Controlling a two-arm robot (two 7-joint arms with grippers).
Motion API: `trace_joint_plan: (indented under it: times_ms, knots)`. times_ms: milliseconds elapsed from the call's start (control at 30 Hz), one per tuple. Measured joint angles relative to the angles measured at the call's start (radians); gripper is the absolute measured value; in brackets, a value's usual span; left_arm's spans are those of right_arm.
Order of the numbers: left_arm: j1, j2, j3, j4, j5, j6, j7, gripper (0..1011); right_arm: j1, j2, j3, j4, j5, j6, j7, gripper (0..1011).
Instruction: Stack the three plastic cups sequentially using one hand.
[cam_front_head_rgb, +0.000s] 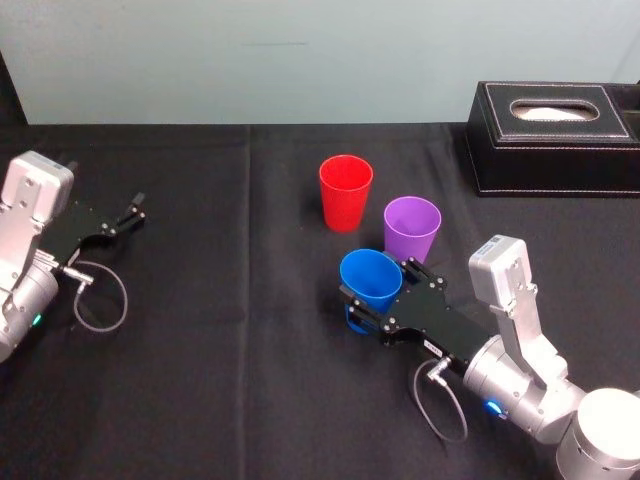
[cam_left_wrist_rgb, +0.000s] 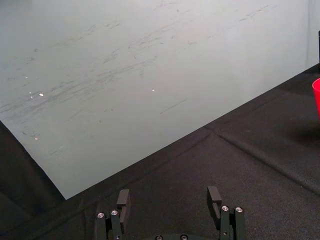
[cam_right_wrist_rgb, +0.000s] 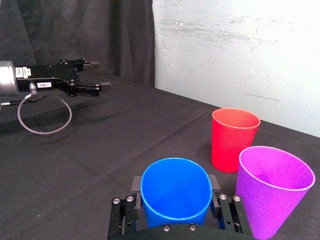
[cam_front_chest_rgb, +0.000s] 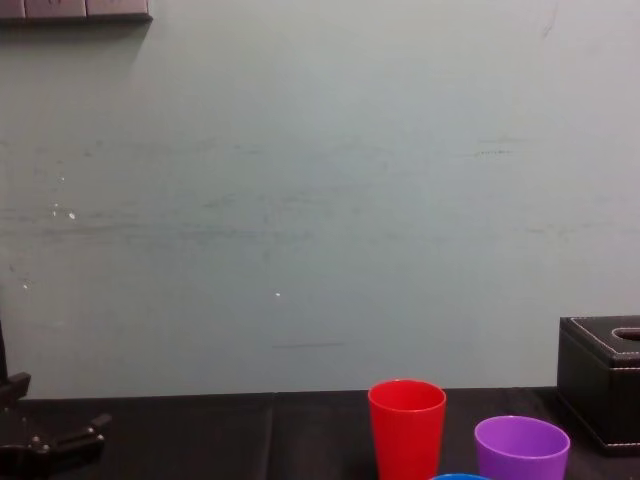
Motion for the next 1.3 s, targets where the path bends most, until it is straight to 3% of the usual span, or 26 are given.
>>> trace_joint_plan:
  times_ms: [233, 367, 600, 867, 1100, 1300]
  knots:
    - [0.000, 0.000, 0.000, 0.000, 0.000, 0.000, 0.000, 1005, -0.001, 0.005, 0.012, -0.017, -0.007, -0.004, 0.003, 734]
    - [0.000, 0.000, 0.000, 0.000, 0.000, 0.000, 0.000, 1005, 0.000, 0.014, 0.026, -0.056, 0.000, 0.020, 0.014, 718]
    - [0.000, 0.000, 0.000, 0.000, 0.000, 0.000, 0.000, 1005, 0.029, 0.040, 0.050, -0.150, 0.040, 0.094, 0.036, 719]
    - [0.000, 0.000, 0.000, 0.000, 0.000, 0.000, 0.000, 1005, 0.133, 0.056, 0.069, -0.199, 0.119, 0.219, 0.058, 718]
    - [0.000, 0.000, 0.000, 0.000, 0.000, 0.000, 0.000, 1005, 0.256, 0.037, 0.040, -0.133, 0.134, 0.280, 0.055, 718]
    - [0.000, 0.000, 0.000, 0.000, 0.000, 0.000, 0.000, 1005, 0.367, 0.006, -0.005, -0.021, 0.124, 0.305, 0.040, 718]
